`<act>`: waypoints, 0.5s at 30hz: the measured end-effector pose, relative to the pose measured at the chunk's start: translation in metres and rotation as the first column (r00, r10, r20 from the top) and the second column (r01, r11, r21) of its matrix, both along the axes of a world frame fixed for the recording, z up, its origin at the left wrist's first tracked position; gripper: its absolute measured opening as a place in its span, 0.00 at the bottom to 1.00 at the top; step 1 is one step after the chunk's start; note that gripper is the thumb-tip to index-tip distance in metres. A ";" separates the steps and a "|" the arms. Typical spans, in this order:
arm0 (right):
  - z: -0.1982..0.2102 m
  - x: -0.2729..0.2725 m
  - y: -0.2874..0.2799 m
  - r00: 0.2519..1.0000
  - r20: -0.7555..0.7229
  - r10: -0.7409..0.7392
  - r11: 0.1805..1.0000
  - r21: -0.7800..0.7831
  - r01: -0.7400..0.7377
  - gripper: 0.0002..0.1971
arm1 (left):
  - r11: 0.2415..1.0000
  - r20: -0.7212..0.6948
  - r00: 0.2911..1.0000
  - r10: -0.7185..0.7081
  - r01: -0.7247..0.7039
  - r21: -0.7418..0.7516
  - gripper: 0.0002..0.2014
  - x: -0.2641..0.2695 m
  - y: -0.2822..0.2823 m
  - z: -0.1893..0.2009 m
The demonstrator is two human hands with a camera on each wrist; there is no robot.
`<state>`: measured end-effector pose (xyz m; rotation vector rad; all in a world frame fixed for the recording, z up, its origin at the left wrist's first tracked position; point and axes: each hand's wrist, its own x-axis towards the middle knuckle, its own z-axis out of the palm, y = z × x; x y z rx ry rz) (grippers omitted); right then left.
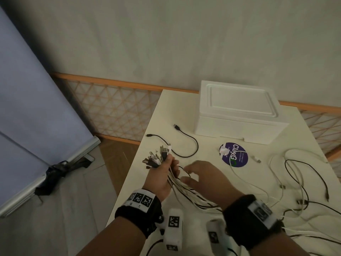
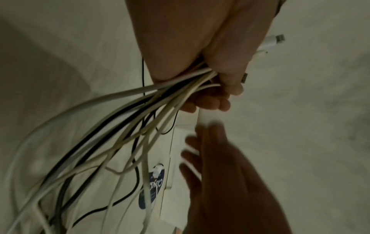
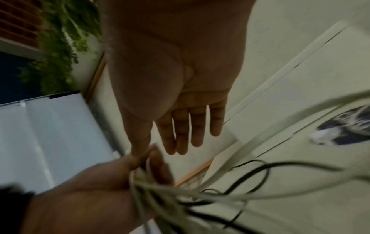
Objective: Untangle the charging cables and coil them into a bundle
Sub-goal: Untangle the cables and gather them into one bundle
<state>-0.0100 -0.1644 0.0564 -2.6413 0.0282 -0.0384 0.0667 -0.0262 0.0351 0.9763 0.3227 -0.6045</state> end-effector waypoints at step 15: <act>-0.004 0.020 0.034 1.000 -0.007 0.015 0.992 0.124 -0.014 0.10 | 0.989 -0.006 0.996 -0.093 0.091 -0.120 0.22 -0.013 0.010 0.001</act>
